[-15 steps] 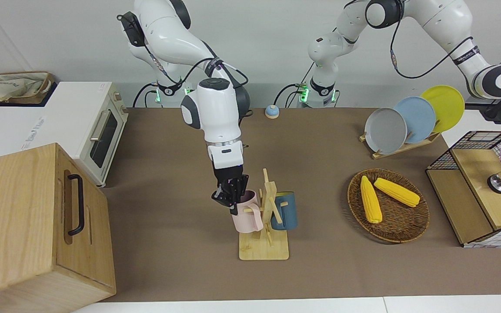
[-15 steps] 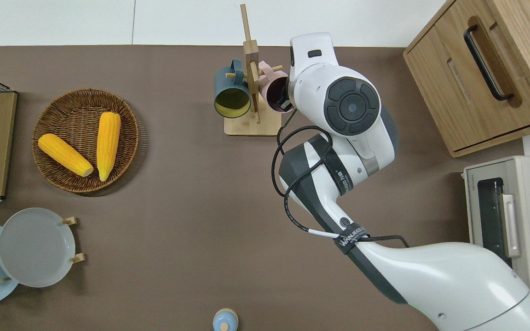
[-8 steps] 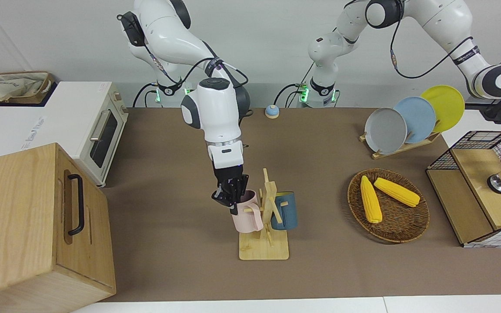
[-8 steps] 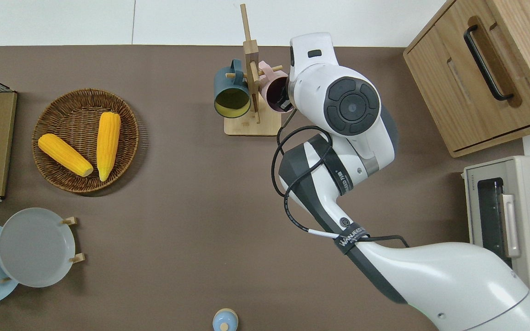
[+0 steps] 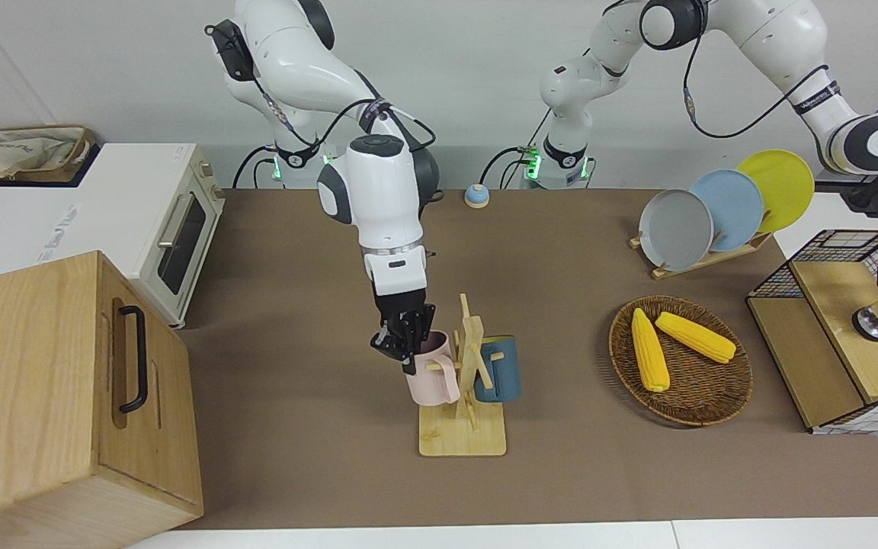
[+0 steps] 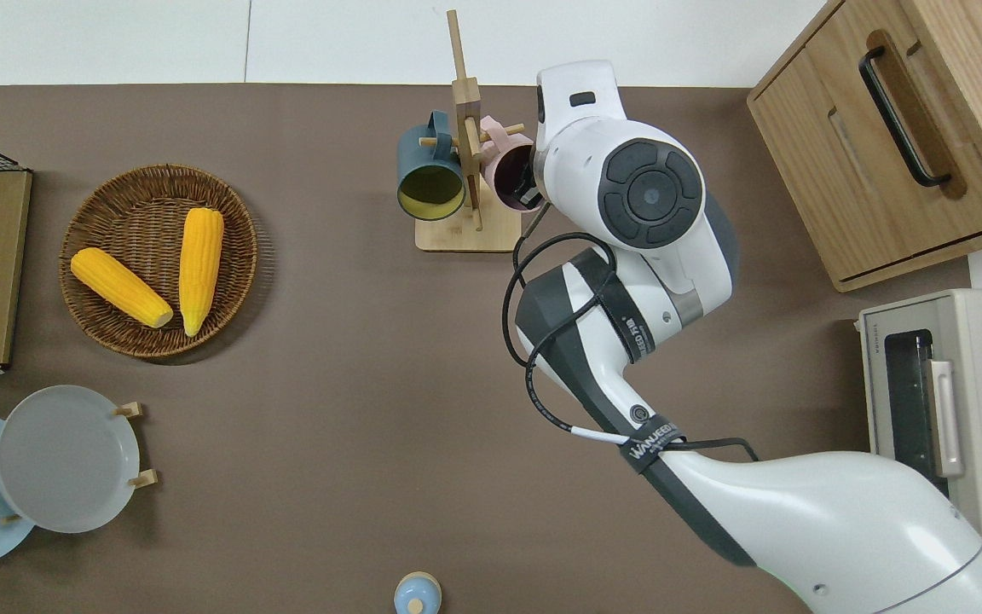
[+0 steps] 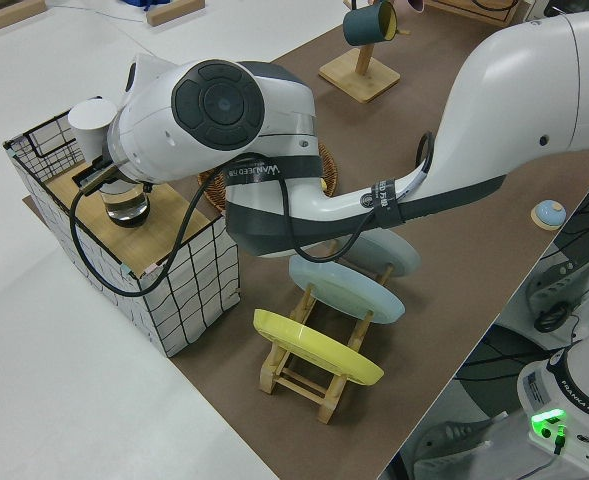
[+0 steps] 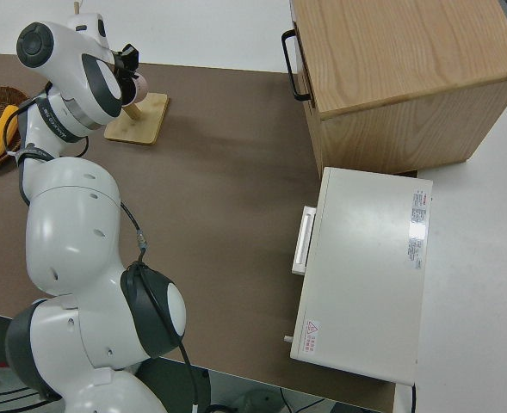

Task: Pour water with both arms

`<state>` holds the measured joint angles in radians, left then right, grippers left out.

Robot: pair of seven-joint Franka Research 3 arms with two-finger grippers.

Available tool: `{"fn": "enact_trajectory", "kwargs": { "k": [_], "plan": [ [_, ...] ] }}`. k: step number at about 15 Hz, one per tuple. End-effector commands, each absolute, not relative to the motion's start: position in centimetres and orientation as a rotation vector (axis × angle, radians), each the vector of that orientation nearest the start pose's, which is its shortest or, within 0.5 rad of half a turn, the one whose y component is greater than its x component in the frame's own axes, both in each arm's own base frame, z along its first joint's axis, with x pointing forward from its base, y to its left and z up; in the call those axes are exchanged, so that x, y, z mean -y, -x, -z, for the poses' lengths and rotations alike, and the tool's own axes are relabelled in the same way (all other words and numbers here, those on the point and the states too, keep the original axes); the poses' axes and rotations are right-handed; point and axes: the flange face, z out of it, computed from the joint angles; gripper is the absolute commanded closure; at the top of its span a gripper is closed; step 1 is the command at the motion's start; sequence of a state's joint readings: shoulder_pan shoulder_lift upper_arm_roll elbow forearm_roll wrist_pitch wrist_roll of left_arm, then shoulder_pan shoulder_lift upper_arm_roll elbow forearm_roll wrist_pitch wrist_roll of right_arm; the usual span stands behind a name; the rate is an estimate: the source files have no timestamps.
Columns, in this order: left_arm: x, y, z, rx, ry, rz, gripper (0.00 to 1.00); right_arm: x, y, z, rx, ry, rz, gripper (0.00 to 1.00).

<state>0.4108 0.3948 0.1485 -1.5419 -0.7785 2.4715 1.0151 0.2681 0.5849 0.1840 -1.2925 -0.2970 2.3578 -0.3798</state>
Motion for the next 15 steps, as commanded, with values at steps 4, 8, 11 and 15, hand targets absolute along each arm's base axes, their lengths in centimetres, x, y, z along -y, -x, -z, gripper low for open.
{"fn": "enact_trajectory", "kwargs": {
  "k": [4, 8, 11, 15],
  "plan": [
    [-36.3, -61.2, -51.4, 0.027, 2.922, 1.251, 1.0, -29.5, -69.7, -47.4, 1.439, 2.829, 0.774, 0.99],
    [-36.3, -61.2, -51.7, 0.027, 2.918, 1.249, 1.0, -29.4, -69.7, -47.5, 1.439, 2.833, 0.764, 0.99],
    [-36.0, -61.1, -52.4, 0.047, 2.917, 1.23, 1.0, -29.2, -69.6, -47.9, 1.439, 2.838, 0.761, 0.99],
    [-35.2, -61.2, -53.1, 0.039, 2.934, 1.213, 1.0, -28.0, -70.0, -48.2, 1.436, 2.846, 0.754, 0.99]
  ]
}}
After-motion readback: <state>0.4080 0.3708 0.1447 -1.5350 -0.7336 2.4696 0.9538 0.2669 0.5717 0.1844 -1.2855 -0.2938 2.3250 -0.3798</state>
